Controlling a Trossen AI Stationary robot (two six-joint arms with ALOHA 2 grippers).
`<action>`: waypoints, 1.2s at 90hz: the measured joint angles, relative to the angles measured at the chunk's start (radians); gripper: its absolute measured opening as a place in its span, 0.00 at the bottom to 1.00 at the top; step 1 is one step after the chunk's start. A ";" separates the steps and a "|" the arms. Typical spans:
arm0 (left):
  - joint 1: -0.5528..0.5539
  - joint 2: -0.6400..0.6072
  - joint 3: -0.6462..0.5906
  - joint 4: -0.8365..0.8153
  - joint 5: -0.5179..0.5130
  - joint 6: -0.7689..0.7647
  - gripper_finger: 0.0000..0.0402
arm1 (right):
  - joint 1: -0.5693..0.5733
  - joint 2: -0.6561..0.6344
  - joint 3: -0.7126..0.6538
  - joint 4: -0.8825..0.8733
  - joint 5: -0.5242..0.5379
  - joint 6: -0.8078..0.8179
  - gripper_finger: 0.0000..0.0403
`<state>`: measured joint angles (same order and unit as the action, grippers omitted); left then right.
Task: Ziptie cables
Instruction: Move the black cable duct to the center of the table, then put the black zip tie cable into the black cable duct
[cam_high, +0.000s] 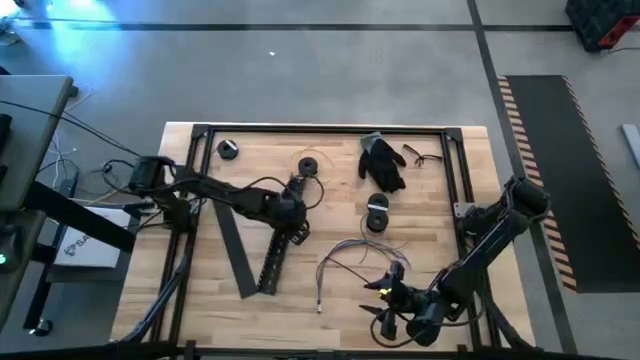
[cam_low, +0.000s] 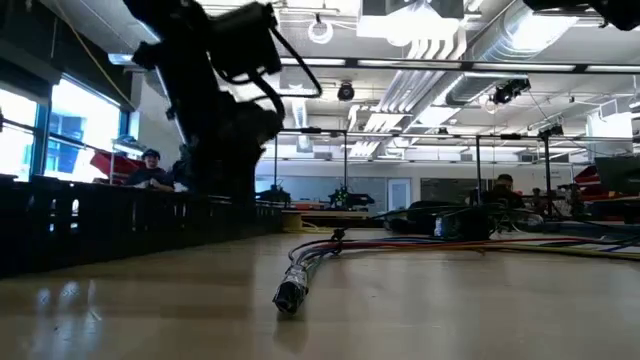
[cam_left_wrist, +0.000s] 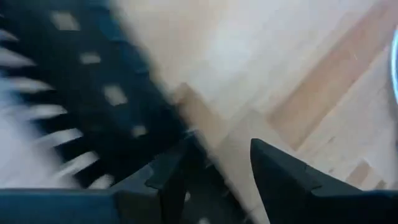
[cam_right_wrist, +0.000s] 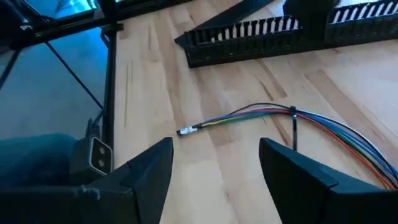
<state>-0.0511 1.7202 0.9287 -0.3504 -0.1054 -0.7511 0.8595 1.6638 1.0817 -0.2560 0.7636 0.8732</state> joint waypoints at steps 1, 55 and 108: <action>0.000 0.004 0.003 0.007 0.006 0.014 0.35 | 0.000 0.000 0.000 0.000 -0.002 0.000 0.55; -0.045 0.148 0.306 -0.156 0.194 0.653 0.19 | 0.000 0.000 0.000 -0.003 -0.041 -0.021 0.55; -0.401 0.110 0.510 -0.171 -0.150 0.021 0.21 | -0.192 -0.035 -0.193 -0.326 -0.176 -0.211 0.55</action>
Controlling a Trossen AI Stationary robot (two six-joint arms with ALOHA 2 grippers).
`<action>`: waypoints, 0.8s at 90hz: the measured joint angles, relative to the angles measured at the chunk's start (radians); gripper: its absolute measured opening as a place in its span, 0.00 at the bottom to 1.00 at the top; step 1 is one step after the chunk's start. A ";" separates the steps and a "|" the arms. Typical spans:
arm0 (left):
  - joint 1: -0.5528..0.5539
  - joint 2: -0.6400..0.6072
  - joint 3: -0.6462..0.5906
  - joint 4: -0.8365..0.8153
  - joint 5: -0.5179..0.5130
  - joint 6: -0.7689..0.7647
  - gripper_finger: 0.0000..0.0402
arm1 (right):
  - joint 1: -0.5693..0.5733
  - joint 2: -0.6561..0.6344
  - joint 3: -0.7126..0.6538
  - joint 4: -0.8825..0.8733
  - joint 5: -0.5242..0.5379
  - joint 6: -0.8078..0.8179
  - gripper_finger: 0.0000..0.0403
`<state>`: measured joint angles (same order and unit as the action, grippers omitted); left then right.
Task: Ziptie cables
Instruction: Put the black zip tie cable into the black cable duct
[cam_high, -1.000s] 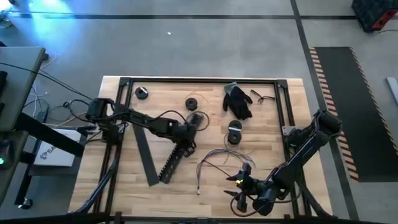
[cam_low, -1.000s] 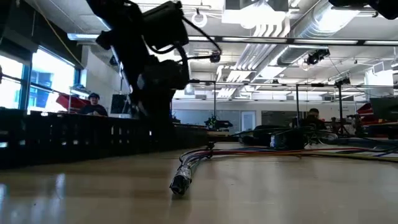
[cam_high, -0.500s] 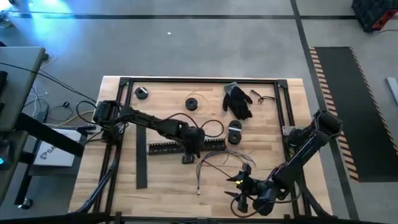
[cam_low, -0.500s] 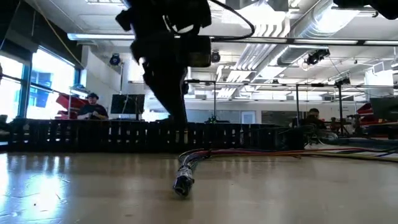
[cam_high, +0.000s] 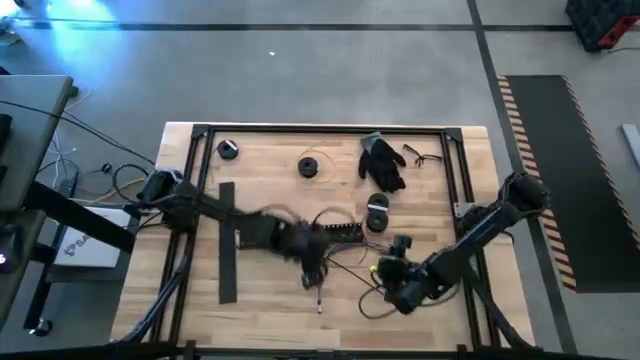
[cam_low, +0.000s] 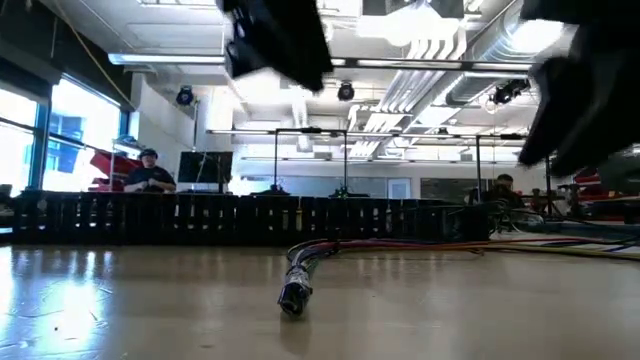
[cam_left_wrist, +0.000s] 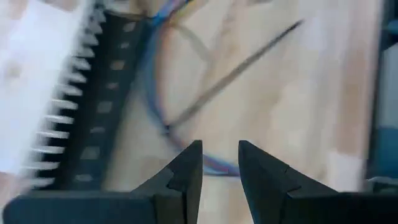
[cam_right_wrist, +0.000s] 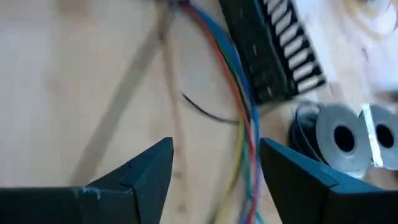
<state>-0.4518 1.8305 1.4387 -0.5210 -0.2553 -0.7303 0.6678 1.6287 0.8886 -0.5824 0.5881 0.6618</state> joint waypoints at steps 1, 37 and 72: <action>-0.015 0.002 0.000 0.017 -0.013 -0.011 0.21 | -0.007 0.000 -0.012 0.014 -0.002 -0.009 0.55; -0.252 0.183 0.000 0.191 -0.324 -0.404 0.21 | -0.262 -0.014 -0.363 0.588 -0.257 -0.180 0.49; -0.190 0.294 0.000 0.119 -0.340 -0.483 0.24 | -0.214 -0.059 -0.372 0.566 -0.263 -0.057 0.02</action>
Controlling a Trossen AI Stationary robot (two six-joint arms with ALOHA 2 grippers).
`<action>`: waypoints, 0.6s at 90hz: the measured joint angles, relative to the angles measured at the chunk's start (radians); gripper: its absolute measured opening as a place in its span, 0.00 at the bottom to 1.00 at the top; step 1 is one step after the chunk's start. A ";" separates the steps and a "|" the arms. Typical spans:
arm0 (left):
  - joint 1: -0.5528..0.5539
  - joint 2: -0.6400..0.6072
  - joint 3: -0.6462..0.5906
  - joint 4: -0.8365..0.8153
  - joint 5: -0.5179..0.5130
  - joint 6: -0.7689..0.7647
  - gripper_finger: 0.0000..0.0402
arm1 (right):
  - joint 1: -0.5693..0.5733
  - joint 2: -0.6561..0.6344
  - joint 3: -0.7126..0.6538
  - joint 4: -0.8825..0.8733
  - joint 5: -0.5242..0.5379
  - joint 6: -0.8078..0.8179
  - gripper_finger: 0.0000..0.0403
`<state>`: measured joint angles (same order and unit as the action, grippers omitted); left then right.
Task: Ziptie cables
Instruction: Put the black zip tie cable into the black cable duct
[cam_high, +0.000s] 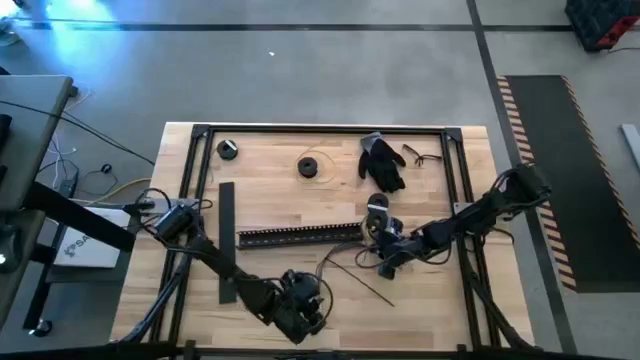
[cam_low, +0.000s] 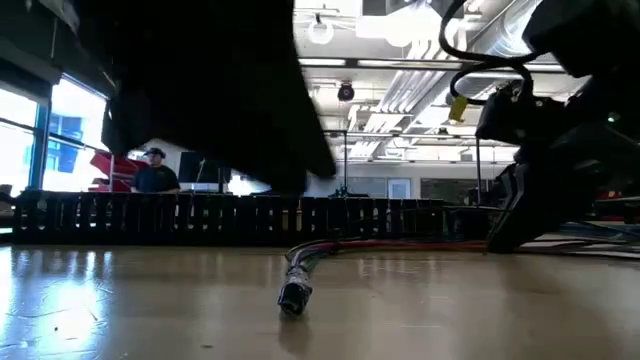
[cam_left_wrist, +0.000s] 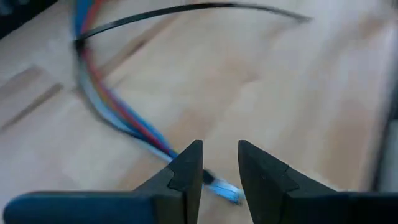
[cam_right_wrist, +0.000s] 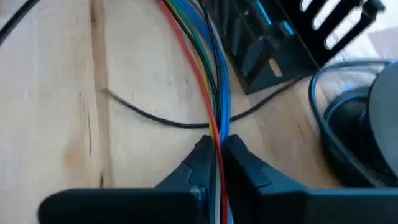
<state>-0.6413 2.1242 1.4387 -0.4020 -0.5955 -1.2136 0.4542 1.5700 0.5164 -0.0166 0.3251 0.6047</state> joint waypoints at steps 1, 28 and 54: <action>0.003 0.005 0.000 -0.002 0.004 -0.001 0.24 | 0.003 -0.004 0.004 -0.008 0.000 0.002 0.02; 0.069 0.048 0.006 -0.043 0.116 -0.030 0.43 | 0.044 -0.056 0.125 -0.282 0.009 0.024 0.00; 0.079 0.023 0.026 -0.168 0.247 -0.058 0.43 | 0.079 -0.057 0.135 -0.312 0.035 0.052 0.00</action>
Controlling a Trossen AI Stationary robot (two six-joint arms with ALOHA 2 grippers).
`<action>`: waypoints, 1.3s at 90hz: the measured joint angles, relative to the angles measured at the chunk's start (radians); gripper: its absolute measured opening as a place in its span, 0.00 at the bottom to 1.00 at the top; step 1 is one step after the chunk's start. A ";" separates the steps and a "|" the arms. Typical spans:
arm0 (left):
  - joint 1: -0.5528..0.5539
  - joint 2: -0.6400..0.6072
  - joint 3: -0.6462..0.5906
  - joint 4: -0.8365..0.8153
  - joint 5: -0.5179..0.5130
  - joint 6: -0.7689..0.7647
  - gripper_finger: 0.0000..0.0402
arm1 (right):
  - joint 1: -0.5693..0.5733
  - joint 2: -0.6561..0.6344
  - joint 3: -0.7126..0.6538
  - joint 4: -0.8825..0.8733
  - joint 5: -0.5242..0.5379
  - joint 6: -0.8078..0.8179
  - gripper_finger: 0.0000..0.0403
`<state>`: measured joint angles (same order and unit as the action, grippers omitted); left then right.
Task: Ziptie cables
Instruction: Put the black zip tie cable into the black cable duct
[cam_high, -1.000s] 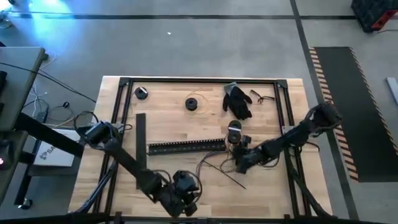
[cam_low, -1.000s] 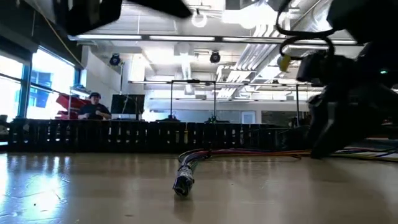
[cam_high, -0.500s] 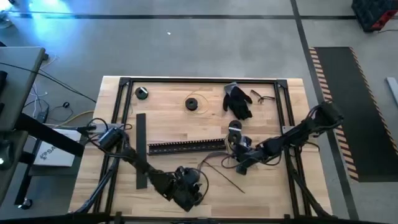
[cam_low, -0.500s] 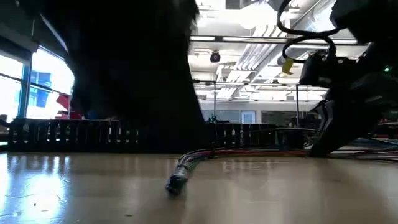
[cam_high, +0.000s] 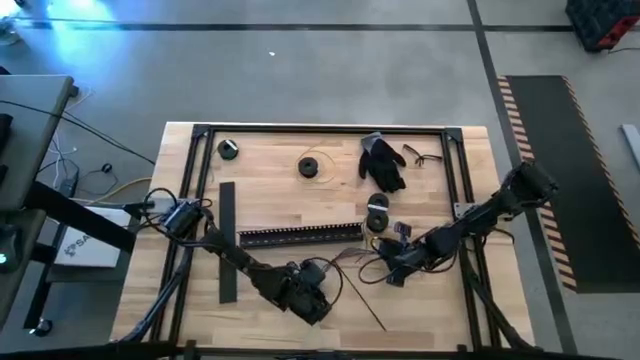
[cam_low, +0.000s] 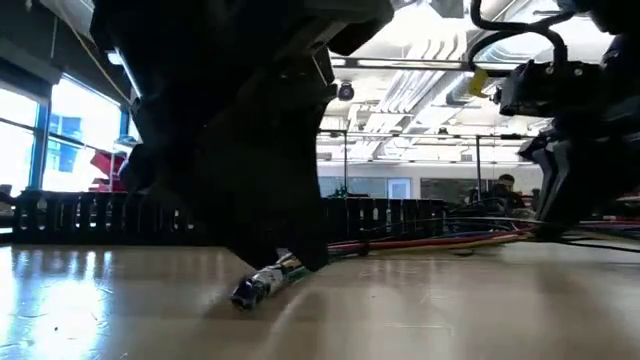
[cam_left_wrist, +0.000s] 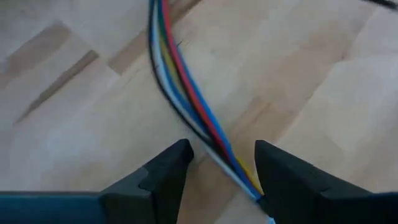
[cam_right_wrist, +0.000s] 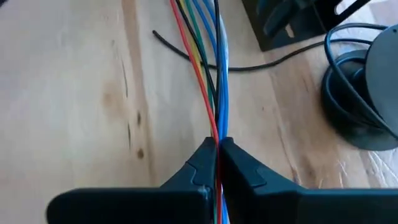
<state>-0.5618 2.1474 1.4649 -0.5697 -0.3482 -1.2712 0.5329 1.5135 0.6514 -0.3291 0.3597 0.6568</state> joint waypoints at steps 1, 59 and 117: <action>-0.001 -0.003 0.003 -0.006 0.000 0.000 0.43 | 0.001 0.000 0.000 0.000 0.001 0.000 0.00; -0.089 0.009 -0.021 -0.086 0.083 0.032 0.26 | 0.025 -0.009 0.003 0.001 0.019 -0.001 0.00; -0.146 -0.173 0.174 -0.844 -0.027 0.181 0.00 | 0.125 -0.060 0.267 -0.061 0.128 -0.134 0.00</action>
<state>-0.7079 1.9747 1.6388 -1.4139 -0.3750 -1.0898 0.6582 1.4539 0.9186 -0.3904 0.4875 0.5227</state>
